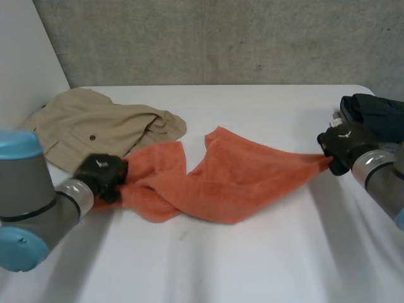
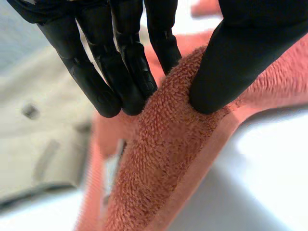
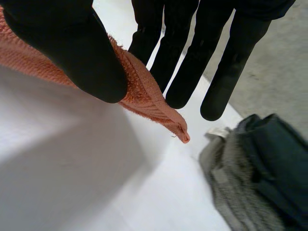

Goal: Fold the laundry.

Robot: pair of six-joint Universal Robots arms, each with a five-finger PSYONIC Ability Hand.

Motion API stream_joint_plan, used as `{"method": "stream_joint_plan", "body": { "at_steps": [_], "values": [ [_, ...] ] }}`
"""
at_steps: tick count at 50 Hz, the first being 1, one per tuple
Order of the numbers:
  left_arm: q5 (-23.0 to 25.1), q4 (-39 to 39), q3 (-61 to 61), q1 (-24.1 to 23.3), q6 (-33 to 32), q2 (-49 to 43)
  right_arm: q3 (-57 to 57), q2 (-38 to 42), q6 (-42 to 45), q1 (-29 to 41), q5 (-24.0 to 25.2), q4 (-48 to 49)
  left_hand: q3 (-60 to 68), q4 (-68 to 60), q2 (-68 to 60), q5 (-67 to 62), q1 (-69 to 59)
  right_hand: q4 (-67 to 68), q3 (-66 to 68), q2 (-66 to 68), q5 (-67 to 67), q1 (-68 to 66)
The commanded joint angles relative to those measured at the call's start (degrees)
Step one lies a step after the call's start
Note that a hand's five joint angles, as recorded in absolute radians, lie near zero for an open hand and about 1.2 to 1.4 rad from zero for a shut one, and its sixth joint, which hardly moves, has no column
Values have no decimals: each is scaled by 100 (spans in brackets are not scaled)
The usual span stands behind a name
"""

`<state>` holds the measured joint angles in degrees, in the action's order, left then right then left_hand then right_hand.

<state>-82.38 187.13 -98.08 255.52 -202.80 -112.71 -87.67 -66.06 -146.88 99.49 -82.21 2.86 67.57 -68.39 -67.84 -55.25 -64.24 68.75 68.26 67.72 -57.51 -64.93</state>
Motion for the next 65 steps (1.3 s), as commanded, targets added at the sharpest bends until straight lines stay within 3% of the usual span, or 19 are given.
{"method": "stream_joint_plan", "body": {
  "at_steps": [1,11,14,19,26,30,34,38,39,42,46,51,54,58,65],
  "values": [
    [-68,87,-150,42,1013,1611,320,-732,-60,-202,-32,-618,1243,-1161,-1216,-1475,-1576,1125,1174,1228,-1249,-1507],
    [283,-220,271,156,1673,2824,1531,-1936,-437,-597,91,-1901,1243,-1161,-1216,-1475,-1576,1125,1174,1228,-1249,-1507],
    [345,-387,412,191,1770,2957,1910,-1973,-543,-712,231,-2166,1243,-1161,-1216,-1475,-1576,1125,1174,1228,-1249,-1507],
    [407,-695,509,200,1849,2949,2692,-1351,-570,-879,434,-2754,1243,-1161,-1216,-1475,-1576,1125,1174,1228,-1249,-1507],
    [416,-827,369,130,1779,2281,3335,-172,-456,-633,399,-2844,1243,-1161,-1216,-1475,-1576,1125,1174,1228,-1249,-1507],
    [381,-889,325,-2,1762,1912,3739,610,-219,-396,285,-2125,1243,-1161,-1216,-1475,-1576,1125,1174,1228,-1249,-1507],
    [310,-924,369,-55,1753,1744,4099,1375,-271,-97,22,-641,1243,-1161,-1216,-1475,-1576,1125,1174,1228,-1249,-1507],
    [223,-933,456,-72,1753,1744,4310,2375,-840,175,-146,1615,1243,-1161,-1216,-1475,-1576,1125,1174,1228,-1249,-1507],
    [222,-942,457,-81,1770,1753,4372,2561,-921,211,-111,1917,1243,-1161,-1216,-1475,-1576,790,839,892,-914,-1172],
    [214,-959,439,-134,1779,1770,4696,3132,-939,368,99,1940,1243,-1161,-1216,-1475,-1576,-5875,-5826,-5772,5751,5493],
    [214,-977,457,-309,1779,1770,5153,3459,-808,466,13,923,1243,-1161,-1216,-1475,-1576,-5875,-5826,-5772,5751,5493],
    [205,-1003,579,-485,1788,1805,4972,2900,-807,334,-820,-693,1243,-1161,-1216,-1475,-1576,-5875,-5826,-5772,5751,5493],
    [196,-1012,676,-564,1788,1849,4550,2459,-807,325,-1068,-1364,1243,-1161,-1216,-1475,-1576,-5875,-5826,-5772,5751,5493],
    [135,-1091,983,-740,1823,1929,3250,1501,-842,334,-982,-2280,1243,-1161,-1216,-1475,-1576,-5875,-5826,-5772,5751,5493],
    [-128,-1319,1607,-1091,1972,2034,1466,630,-1368,492,-516,-1861,1243,-1161,-1216,-1475,-1576,-5875,-5826,-5772,5751,5493]
  ]
}}
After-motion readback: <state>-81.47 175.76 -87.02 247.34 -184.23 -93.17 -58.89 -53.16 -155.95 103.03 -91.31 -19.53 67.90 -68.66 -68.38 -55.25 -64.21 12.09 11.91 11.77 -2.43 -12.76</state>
